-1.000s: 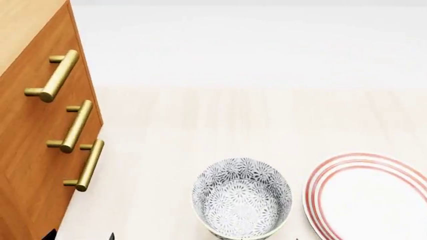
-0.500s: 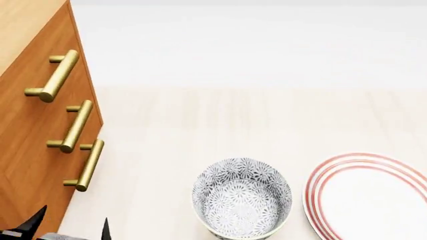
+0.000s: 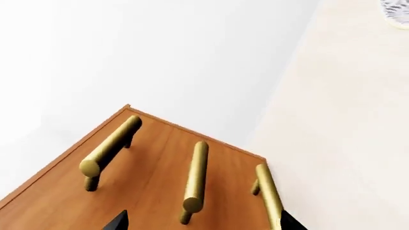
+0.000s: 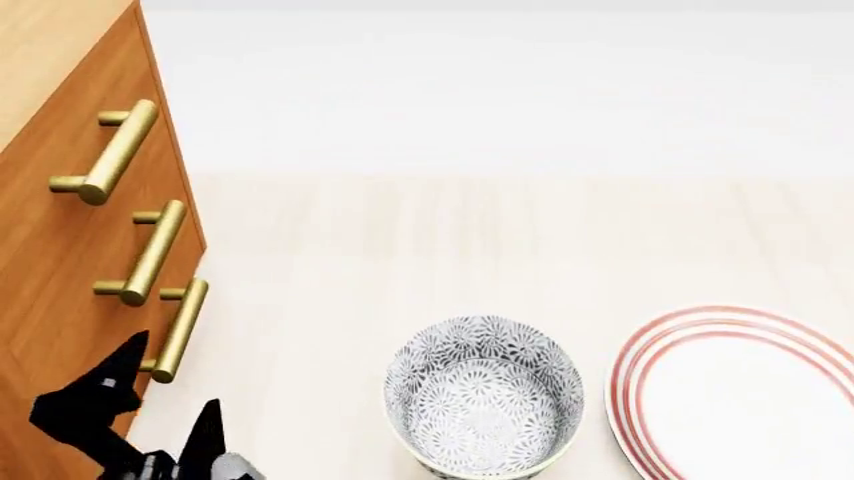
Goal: Open the top drawer of the cabinet.
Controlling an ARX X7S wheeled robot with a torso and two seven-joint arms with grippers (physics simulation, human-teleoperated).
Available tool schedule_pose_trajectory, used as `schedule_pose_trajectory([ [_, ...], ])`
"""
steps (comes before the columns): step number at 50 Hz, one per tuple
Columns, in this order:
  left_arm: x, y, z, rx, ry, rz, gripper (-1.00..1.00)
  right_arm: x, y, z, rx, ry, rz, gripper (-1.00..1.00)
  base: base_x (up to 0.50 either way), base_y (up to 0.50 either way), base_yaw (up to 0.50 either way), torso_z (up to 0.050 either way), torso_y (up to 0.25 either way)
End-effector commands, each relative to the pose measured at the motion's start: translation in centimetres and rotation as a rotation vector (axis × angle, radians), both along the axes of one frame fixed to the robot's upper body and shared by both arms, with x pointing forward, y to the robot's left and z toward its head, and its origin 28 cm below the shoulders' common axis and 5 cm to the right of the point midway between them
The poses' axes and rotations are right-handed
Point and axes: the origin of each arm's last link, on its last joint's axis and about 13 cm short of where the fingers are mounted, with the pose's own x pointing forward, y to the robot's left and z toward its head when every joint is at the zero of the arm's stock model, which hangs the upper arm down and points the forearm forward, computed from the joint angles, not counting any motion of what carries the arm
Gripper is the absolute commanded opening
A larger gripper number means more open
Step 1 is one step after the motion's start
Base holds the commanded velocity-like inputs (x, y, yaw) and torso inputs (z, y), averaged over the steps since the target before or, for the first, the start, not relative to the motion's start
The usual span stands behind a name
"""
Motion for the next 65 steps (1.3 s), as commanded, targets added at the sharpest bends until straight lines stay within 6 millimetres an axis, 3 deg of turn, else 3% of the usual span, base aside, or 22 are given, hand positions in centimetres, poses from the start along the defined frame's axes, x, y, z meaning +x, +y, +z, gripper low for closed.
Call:
schedule_pose_trajectory([
  [1, 0.5, 0.0, 0.8, 0.307, -0.079, 0.006, 1.0, -0.1, 0.1, -0.2, -0.003, 0.009, 0.005, 1.0, 0.0, 0.0, 0.0, 0.0, 0.0],
  [16, 3.8, 1.8, 4.4, 0.403, -0.135, 0.072, 1.0, 0.0, 0.1, -0.4, -0.006, 0.024, 0.015, 1.0, 0.0, 0.0, 0.0, 0.0, 0.0],
  [32, 4.7, 3.2, 6.8, 0.488, -0.156, 0.118, 1.0, -0.1, 0.2, -0.6, -0.009, 0.029, 0.038, 1.0, 0.0, 0.0, 0.0, 0.0, 0.0],
  [44, 5.2, 4.3, 8.8, 0.442, -0.169, 0.172, 1.0, -0.1, 0.3, -0.8, -0.009, 0.031, 0.052, 1.0, 0.0, 0.0, 0.0, 0.0, 0.0],
  [65, 6.5, 4.0, 10.2, 0.451, -0.156, 0.15, 1.0, -0.3, 0.4, -0.7, -0.003, 0.033, 0.062, 1.0, 0.0, 0.0, 0.0, 0.0, 0.0],
])
